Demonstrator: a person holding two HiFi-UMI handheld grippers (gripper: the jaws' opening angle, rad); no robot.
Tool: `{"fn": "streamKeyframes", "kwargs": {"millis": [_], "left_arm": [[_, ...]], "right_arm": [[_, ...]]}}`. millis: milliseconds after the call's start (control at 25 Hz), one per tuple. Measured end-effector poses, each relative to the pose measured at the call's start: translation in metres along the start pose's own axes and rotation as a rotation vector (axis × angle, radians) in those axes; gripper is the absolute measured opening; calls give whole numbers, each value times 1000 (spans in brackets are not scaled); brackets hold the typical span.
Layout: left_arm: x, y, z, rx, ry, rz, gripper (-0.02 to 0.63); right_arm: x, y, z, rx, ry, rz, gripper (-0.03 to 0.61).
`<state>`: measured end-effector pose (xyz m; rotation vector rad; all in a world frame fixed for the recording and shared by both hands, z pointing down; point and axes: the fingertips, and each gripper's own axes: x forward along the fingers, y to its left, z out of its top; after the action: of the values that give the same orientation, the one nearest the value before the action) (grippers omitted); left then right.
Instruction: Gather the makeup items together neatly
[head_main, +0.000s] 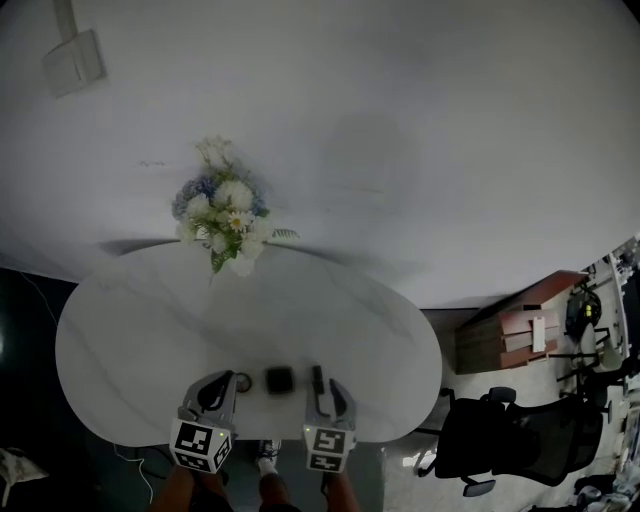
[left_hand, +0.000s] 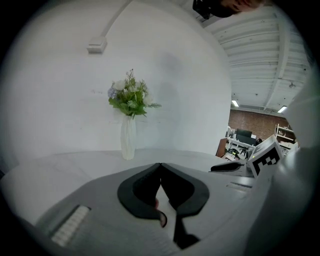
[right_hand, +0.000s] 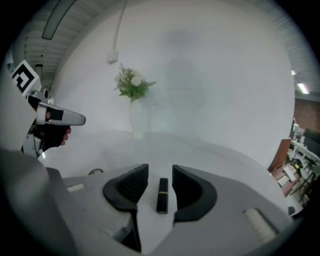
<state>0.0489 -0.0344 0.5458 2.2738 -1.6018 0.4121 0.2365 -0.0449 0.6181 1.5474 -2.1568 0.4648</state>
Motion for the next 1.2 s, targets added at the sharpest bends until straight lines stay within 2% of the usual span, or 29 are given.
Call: {"fn": "streamKeyframes", "kwargs": {"millis": [280,400,560,680,840,1040,1200], "left_arm": [[-39,19,57,20,-105,46,11],[-62,20,80,49,-152,66,11],[-84,18,100,49,-200,75,11],[-98,14,111,52,-231,76,11],[-118,6,124,61,-272,69,11],[-140,4,132,69,-311,91,11],[-153,10,131,61,-325,120,11]], "right_arm": [[-34,20,92,-30,-184,28,155],[-57,30,120,-50,-238,45,155],[-84,43,149,-70,-297,73,153],[-102,56,168,-92,-341,94,144],[-123,72,184,-114,-389,109,92],[-142,93,192,-133,-422,146,69],[-150,110,196,-153,-439,179,20]]}}
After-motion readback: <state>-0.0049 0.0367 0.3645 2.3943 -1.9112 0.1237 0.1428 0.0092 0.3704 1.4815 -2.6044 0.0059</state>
